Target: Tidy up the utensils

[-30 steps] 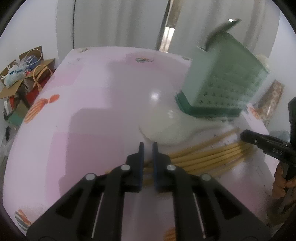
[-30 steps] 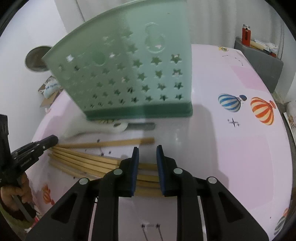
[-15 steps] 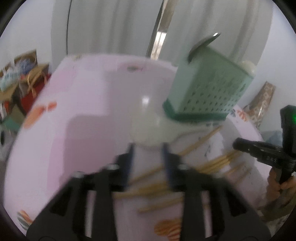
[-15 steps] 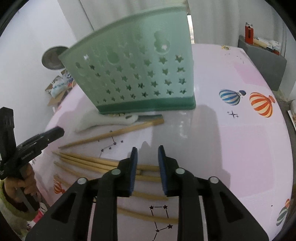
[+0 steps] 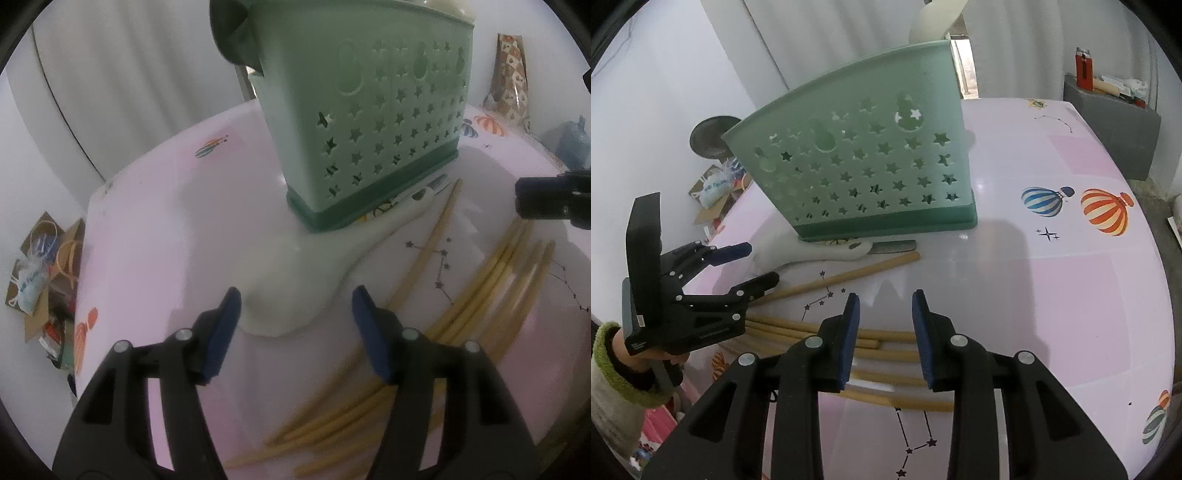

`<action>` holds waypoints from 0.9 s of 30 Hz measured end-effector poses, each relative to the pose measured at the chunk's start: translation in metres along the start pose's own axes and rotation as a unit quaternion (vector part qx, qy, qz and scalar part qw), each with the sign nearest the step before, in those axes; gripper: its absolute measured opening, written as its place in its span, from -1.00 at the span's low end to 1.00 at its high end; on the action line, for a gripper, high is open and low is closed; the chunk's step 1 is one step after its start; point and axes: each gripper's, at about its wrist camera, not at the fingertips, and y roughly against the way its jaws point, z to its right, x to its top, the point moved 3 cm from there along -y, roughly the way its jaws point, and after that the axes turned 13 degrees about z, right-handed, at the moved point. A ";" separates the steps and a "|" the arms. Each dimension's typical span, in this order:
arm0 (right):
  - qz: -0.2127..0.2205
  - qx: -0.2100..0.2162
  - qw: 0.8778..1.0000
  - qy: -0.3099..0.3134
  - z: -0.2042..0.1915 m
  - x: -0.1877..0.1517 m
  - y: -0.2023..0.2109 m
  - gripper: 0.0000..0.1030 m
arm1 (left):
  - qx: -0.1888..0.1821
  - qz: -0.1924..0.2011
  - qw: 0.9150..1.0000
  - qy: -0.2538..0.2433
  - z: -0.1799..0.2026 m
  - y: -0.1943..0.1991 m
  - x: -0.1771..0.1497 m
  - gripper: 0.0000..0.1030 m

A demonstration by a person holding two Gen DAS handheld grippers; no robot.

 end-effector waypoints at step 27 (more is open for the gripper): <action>-0.003 0.005 1.000 -0.008 0.003 -0.004 -0.004 -0.43 | 0.054 0.064 0.992 -0.093 0.006 0.020 0.005 -0.16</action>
